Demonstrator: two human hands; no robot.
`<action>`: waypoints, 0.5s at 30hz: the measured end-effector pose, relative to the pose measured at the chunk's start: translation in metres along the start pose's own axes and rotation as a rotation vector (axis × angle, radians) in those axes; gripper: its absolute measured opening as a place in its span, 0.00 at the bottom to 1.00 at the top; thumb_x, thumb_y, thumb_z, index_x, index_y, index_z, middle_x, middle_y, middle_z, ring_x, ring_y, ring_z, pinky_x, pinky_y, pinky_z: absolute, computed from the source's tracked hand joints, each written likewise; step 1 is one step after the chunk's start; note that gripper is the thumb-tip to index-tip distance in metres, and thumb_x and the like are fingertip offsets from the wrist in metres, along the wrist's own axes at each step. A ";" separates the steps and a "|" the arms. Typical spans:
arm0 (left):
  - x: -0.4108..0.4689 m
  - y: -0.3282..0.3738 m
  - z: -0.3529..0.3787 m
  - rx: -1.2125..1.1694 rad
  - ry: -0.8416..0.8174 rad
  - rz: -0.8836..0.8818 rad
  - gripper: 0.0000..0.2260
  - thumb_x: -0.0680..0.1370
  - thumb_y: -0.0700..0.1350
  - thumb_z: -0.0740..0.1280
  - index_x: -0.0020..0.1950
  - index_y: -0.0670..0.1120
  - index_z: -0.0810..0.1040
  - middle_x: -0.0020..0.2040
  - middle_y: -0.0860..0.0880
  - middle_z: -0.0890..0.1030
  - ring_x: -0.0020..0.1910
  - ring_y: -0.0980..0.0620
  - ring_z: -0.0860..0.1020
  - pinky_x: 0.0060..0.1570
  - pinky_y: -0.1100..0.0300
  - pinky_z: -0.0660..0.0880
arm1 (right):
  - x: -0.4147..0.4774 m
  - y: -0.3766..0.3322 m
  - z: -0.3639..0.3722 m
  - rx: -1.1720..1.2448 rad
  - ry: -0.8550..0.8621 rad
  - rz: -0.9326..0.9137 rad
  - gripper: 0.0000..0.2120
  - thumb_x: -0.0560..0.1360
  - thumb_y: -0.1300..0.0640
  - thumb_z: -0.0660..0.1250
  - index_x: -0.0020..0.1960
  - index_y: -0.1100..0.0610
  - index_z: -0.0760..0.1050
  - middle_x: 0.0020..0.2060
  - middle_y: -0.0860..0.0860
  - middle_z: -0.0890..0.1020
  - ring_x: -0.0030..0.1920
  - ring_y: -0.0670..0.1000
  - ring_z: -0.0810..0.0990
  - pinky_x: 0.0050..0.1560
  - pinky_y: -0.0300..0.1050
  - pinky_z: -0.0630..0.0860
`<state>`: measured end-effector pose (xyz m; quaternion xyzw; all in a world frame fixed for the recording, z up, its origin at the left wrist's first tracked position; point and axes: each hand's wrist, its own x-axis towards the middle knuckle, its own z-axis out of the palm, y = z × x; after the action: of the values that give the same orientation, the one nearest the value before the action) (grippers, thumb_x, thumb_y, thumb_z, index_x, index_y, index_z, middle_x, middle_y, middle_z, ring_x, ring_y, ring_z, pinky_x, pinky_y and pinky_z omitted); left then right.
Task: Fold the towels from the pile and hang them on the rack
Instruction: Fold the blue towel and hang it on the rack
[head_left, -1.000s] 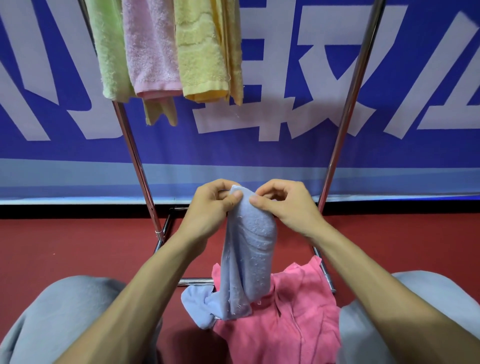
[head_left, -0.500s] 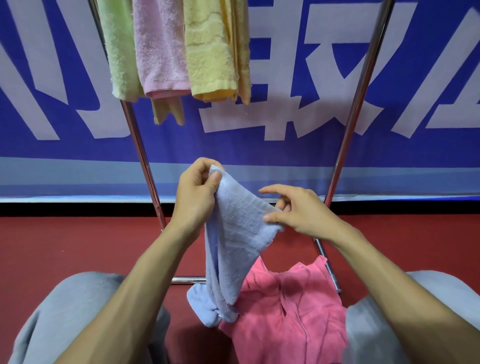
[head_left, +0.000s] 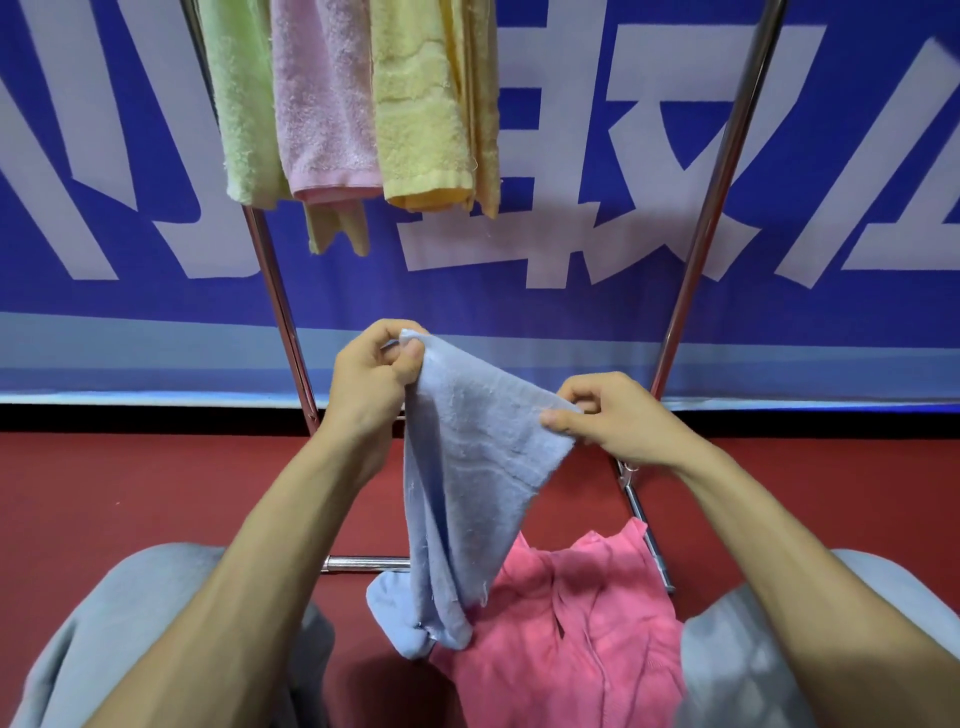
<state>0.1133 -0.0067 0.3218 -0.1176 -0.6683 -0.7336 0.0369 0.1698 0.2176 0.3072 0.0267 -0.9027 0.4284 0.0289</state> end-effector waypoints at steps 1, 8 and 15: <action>0.001 0.001 -0.002 -0.039 0.025 -0.053 0.10 0.79 0.36 0.61 0.42 0.48 0.77 0.34 0.50 0.77 0.33 0.53 0.73 0.36 0.60 0.69 | -0.001 0.000 0.000 0.074 0.005 0.010 0.09 0.73 0.55 0.72 0.34 0.53 0.76 0.23 0.44 0.79 0.26 0.42 0.75 0.33 0.36 0.69; 0.004 -0.004 -0.007 -0.110 0.027 -0.160 0.04 0.78 0.43 0.67 0.47 0.44 0.80 0.41 0.46 0.81 0.40 0.48 0.76 0.46 0.53 0.72 | 0.003 0.001 0.001 0.425 0.307 0.134 0.05 0.70 0.62 0.73 0.39 0.62 0.79 0.27 0.52 0.77 0.25 0.42 0.72 0.28 0.33 0.70; 0.004 -0.001 -0.003 -0.081 0.031 -0.085 0.05 0.76 0.43 0.69 0.48 0.43 0.82 0.40 0.49 0.83 0.38 0.54 0.79 0.40 0.61 0.74 | 0.006 -0.004 -0.006 0.602 0.501 0.180 0.09 0.65 0.65 0.77 0.34 0.59 0.76 0.31 0.56 0.77 0.33 0.50 0.73 0.36 0.40 0.71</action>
<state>0.1088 -0.0096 0.3211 -0.0790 -0.6420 -0.7626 0.0110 0.1643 0.2193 0.3146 -0.1504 -0.7006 0.6678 0.2013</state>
